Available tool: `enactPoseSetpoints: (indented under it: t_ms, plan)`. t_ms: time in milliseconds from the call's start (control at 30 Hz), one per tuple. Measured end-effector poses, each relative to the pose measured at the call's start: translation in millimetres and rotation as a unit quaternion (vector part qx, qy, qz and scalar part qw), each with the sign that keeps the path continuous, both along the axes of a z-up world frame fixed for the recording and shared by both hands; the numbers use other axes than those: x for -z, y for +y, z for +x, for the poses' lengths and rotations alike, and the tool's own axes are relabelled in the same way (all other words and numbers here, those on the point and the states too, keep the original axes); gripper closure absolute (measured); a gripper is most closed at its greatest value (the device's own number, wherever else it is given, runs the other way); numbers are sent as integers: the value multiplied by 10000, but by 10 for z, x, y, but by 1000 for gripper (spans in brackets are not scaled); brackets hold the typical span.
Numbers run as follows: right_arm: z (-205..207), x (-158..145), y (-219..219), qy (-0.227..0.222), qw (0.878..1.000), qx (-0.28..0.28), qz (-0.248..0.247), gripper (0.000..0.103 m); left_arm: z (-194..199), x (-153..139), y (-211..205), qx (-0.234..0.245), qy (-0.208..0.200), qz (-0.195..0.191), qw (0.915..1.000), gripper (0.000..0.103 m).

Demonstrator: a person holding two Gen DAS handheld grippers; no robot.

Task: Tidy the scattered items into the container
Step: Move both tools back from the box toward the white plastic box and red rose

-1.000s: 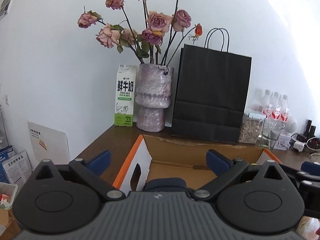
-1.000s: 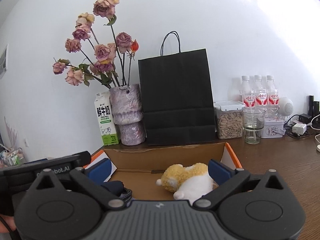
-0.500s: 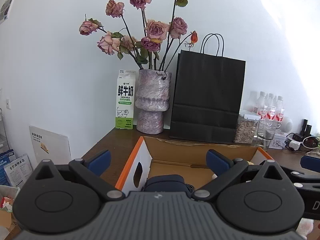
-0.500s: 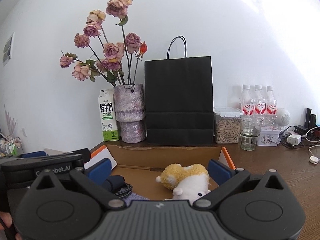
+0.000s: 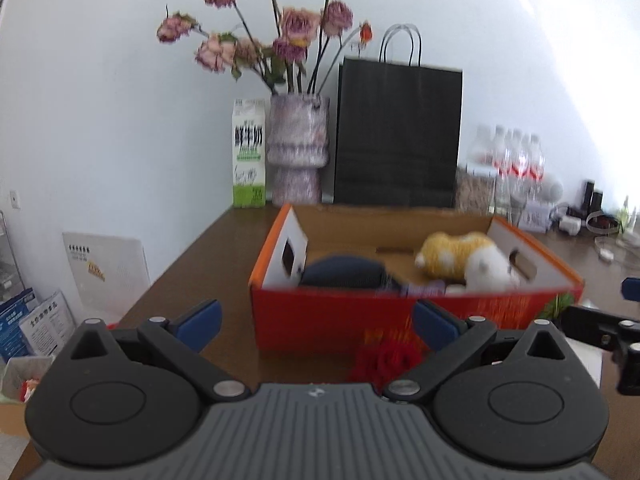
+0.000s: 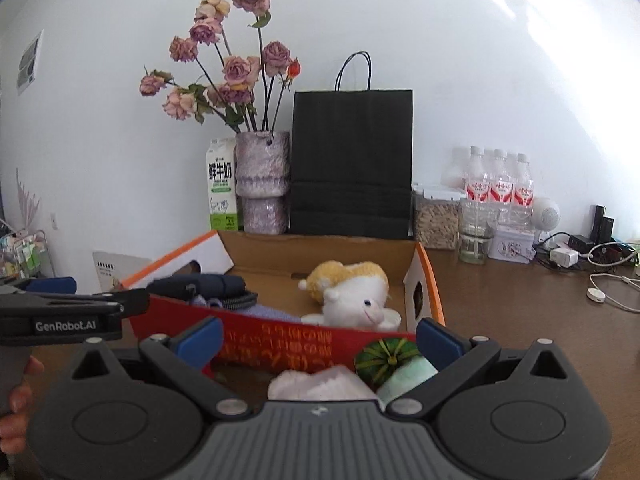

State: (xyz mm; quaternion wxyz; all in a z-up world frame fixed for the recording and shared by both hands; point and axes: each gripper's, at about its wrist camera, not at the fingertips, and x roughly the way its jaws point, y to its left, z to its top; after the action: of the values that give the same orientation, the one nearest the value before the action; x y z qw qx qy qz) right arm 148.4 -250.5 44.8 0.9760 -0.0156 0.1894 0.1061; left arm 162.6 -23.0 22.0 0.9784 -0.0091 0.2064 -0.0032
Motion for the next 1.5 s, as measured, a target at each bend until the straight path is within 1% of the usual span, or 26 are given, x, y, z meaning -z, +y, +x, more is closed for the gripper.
enactPoseSetpoints:
  t_ms: [133,267,367,433,467,533,600,1500]
  plan:
    - [-237,244,-133,417,9989,75,-191,0,-151,213,92,-70,475,168,9987,0]
    - [-391,470,-249,862,9956,217,-292,0,-262,414,129,16,927,219,9955,0]
    - [-424,582,-298,1135,9930,223,-252,0,-306,468,111,15,1073,230,9940,0]
    - [-409,626,-299,1247,9917,206,-230,0,-302,471,92,-7,1080,261,9938,0]
    - [-393,641,-289,1289,9912,206,-213,0,-285,484,86,-9,1152,279,9929,0]
    - [-356,681,-269,1438,9892,189,-207,0,-261,494,91,56,1245,208,9920,0]
    - [-338,674,-255,1438,9891,218,-225,0,-241,500,123,99,1276,114,9917,0]
    - [-320,687,-218,1344,9903,291,-193,0,-238,504,109,64,1265,124,9919,0]
